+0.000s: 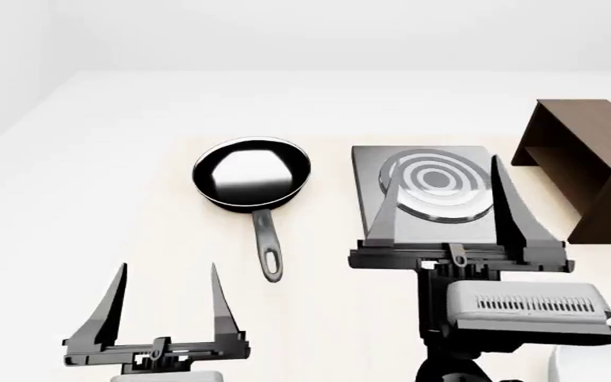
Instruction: Turn on the stove.
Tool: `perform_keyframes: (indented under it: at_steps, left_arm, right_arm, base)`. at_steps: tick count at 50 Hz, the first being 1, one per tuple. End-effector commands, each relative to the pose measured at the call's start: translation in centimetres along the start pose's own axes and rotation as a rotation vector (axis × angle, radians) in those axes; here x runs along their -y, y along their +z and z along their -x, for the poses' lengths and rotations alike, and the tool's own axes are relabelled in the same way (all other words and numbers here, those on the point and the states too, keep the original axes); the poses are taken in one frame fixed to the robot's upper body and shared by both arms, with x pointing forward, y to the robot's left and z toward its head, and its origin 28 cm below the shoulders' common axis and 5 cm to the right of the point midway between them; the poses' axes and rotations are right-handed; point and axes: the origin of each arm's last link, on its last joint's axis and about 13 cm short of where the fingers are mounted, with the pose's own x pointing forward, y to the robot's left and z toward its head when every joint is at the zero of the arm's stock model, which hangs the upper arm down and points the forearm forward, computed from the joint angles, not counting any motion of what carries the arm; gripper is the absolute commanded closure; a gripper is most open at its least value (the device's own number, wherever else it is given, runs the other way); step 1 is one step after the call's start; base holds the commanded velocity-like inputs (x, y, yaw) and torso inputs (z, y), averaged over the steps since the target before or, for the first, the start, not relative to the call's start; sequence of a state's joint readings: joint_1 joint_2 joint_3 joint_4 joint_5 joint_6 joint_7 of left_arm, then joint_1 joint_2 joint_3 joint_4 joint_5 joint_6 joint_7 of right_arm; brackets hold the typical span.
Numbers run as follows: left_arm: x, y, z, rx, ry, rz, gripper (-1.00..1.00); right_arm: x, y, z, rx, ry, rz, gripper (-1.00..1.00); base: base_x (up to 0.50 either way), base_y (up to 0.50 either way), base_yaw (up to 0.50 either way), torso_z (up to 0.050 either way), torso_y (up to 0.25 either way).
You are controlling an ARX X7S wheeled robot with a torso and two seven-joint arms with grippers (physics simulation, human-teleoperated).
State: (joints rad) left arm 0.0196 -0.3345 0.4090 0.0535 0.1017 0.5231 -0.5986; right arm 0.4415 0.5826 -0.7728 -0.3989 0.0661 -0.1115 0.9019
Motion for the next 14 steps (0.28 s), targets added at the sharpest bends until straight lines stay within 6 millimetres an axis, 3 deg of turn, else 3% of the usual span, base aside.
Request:
perform_keyframes:
  at_steps: [1, 14]
  left_arm:
    - [0.0, -0.1, 0.0, 0.0, 0.002, 0.001, -1.0]
    - [0.0, 0.0, 0.1, 0.0, 0.001, 0.002, -1.0]
  right_arm:
    - [0.0, 1.0, -0.1, 0.025, -0.002, 0.007, -1.0]
    - [0.0, 2.0, 0.1, 0.051, 0.002, 0.005, -1.0]
  base:
    - [0.0, 0.0, 0.0, 0.0, 0.0]
    - [0.0, 0.0, 0.0, 0.0, 0.0]
